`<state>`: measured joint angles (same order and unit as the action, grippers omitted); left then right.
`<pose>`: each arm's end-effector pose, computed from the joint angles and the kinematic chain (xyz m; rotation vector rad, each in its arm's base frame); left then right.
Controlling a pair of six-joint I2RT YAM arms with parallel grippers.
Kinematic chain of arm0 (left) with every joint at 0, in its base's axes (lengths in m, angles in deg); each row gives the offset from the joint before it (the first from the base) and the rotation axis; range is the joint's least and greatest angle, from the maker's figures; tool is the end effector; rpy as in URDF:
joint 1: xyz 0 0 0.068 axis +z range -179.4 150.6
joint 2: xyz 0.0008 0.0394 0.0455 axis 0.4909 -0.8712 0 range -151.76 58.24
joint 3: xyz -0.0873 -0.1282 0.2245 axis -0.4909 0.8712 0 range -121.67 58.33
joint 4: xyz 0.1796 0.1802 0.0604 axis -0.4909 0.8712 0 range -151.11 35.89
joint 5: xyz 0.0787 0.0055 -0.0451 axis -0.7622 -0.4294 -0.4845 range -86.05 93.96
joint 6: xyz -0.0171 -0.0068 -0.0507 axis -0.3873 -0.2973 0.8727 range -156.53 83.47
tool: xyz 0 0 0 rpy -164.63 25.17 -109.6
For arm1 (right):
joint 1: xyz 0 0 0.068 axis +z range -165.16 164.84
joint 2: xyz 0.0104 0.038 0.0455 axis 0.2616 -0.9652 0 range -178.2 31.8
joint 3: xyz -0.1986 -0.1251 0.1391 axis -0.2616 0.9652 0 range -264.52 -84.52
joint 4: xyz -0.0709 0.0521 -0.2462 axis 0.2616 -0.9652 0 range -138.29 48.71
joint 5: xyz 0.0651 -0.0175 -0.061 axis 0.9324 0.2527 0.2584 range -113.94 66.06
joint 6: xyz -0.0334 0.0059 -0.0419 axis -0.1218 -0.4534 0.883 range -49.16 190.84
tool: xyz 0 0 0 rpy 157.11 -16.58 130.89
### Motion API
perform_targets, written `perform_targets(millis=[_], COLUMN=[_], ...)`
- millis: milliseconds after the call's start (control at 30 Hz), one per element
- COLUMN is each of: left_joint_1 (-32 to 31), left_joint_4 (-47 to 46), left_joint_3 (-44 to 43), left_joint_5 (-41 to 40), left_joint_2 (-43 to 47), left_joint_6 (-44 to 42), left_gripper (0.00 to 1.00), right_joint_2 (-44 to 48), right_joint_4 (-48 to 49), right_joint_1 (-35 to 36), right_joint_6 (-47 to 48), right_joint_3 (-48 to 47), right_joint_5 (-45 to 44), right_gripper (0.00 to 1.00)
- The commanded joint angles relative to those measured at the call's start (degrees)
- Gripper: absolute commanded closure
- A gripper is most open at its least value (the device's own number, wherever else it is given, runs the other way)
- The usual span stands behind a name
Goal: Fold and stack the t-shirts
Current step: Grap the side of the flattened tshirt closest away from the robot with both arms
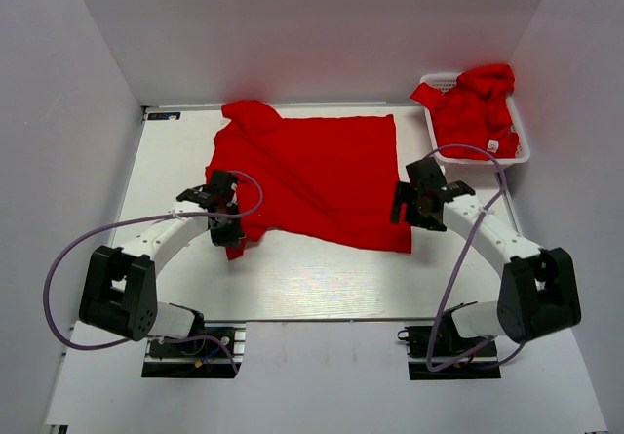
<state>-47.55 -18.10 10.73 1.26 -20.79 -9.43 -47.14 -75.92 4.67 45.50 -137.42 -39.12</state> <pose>0.2281 -0.0729 0.1906 -0.2332 2.8621 -0.0886 0.2561 0.0825 0.2246 0.2130 2.5627 -0.0577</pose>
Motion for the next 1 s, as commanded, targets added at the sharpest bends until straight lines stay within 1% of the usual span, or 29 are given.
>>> perform_targets(millis=[0,33,100,200,300,400,500,600,733,967], left_joint_1=[-0.48,-0.48,-1.0,-1.01,-1.62,-1.62,-1.62,-1.62,-1.62,-1.62], left_joint_4=[1.64,1.64,1.64,1.64,4.27,6.47,7.79,9.02,12.1,13.95], left_joint_3=[-3.99,-4.61,-5.84,-7.07,-8.74,-9.27,-9.27,-9.89,-11.11,-9.97], left_joint_5=[4.44,5.24,6.81,6.83,6.83,5.26,4.72,5.42,4.81,7.36], left_joint_2=[1.51,1.5,0.63,-0.42,-1.04,-1.04,-1.66,-2.27,-4.03,-4.21], left_joint_6=[-6.87,-8.18,-11.26,-14.78,-17.94,-17.95,-18.47,-19.09,-17.52,-15.4], left_gripper=[1.0,1.0,1.0,1.0,1.0,1.0,1.0,1.0,1.0,1.0], right_joint_2=[4.31,5.19,5.64,4.76,4.58,4.49,3.53,1.86,1.06,0.46], right_joint_4=[1.49,1.85,2.38,2.9,4.13,7.03,10.36,10.38,10.29,9.23], right_joint_1=[-0.23,-0.06,-0.15,-0.23,-0.15,-0.06,-0.24,-0.06,-0.06,-0.15], right_joint_6=[0.48,0.3,-0.4,-1.9,-3.22,-5.15,-5.77,-5.86,-6.12,-6.91], right_joint_3=[2.71,4.46,5.35,6.76,7.73,9.31,10.45,10.28,10.63,12.47], right_joint_5=[2.79,1.74,2.79,2.7,2.7,3.66,5.77,5.43,6.65,6.39], right_gripper=[0.1,0.1,0.1,0.1,0.1,0.1,0.12,0.14,0.2,0.22])
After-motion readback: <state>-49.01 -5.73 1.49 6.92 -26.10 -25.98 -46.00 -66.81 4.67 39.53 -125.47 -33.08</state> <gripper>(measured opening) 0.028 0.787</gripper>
